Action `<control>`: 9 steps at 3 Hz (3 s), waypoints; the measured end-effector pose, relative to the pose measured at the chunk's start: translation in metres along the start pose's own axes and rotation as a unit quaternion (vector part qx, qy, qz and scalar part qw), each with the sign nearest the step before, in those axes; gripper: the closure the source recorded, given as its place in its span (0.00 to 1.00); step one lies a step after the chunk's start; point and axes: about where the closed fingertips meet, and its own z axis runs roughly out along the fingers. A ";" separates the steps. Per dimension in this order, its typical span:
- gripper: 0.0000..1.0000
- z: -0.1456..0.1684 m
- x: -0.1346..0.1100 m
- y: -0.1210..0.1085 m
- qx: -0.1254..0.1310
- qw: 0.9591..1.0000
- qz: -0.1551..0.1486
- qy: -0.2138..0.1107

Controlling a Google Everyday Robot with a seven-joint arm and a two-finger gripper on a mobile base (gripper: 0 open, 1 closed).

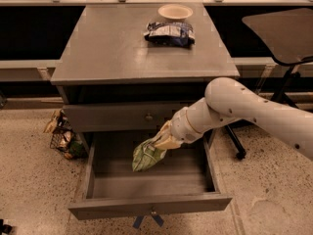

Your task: Place green jalapeno chip bag into middle drawer

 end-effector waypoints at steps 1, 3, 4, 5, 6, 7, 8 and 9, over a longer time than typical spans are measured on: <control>1.00 0.017 0.033 -0.024 0.057 0.998 0.015 -0.002; 1.00 0.064 0.062 -0.049 0.056 0.998 0.034 -0.012; 0.83 0.095 0.074 -0.064 0.055 0.997 0.043 -0.015; 0.59 0.123 0.088 -0.070 0.046 0.997 0.059 -0.017; 0.36 0.139 0.096 -0.068 0.048 0.996 0.070 -0.025; 0.13 0.149 0.102 -0.066 0.056 0.995 0.077 -0.031; 0.00 0.147 0.106 -0.065 0.071 0.993 0.084 -0.033; 0.18 0.122 0.109 -0.057 0.106 0.987 0.109 -0.044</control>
Offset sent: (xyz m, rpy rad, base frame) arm 0.0520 -0.0182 -0.0853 0.0449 -0.0436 -0.1555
